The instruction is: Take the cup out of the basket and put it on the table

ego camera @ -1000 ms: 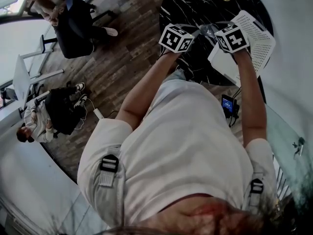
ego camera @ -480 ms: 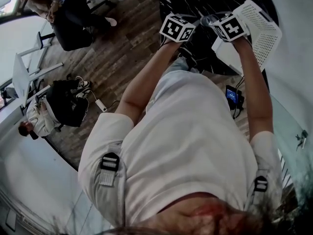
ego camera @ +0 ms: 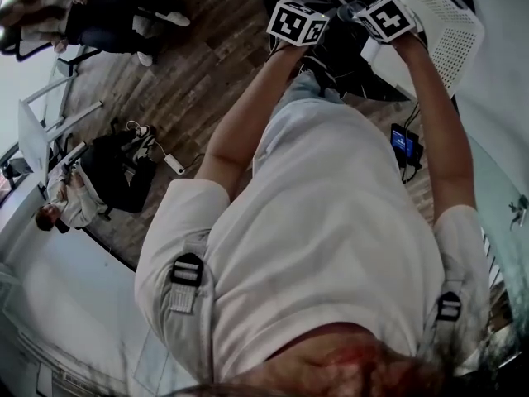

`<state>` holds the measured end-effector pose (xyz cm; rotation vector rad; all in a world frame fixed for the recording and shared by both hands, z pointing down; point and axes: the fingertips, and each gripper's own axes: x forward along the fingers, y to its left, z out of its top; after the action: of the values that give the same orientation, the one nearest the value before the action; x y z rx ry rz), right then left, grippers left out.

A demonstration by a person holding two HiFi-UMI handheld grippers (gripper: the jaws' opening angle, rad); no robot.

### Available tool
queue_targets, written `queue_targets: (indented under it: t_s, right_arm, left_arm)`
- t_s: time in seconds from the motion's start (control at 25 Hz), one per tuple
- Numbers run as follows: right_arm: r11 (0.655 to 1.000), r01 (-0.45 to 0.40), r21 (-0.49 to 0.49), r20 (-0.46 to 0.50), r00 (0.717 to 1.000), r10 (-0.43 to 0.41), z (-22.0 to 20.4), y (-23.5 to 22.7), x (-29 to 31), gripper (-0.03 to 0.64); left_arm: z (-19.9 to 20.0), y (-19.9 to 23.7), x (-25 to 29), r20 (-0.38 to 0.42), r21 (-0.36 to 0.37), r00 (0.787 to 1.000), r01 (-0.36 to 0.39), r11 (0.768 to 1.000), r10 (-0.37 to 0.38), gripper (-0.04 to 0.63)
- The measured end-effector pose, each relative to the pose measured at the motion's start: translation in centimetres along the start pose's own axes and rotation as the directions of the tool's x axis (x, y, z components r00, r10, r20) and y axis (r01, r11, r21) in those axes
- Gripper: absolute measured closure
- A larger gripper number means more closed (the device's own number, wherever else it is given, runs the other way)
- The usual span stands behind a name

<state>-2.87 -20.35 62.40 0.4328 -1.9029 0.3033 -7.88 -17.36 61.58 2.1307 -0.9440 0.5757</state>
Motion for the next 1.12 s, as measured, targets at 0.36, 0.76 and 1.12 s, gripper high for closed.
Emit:
queue_targets:
  t_s: [0.36, 0.76, 1.12]
  right_arm:
    - [1.000, -0.023, 0.007, -0.034, 0.999, 0.024, 0.9, 0.5, 1.1, 0.591]
    - [0.999, -0.011, -0.044, -0.048, 0.999, 0.009, 3.0, 0.7, 2.8, 0.591]
    - [0.998, -0.037, -0.057, -0.077, 0.997, 0.032, 3.9, 1.4, 5.1, 0.591]
  left_arm:
    - [-0.6, 1.0, 0.9, -0.017, -0.009, 1.000, 0.021, 1.000, -0.021, 0.589]
    - [-1.7, 3.1, 1.1, -0.035, -0.034, 0.999, 0.011, 0.999, -0.013, 0.589]
    - [-2.8, 5.1, 1.1, -0.052, -0.079, 0.999, 0.008, 0.997, -0.012, 0.589]
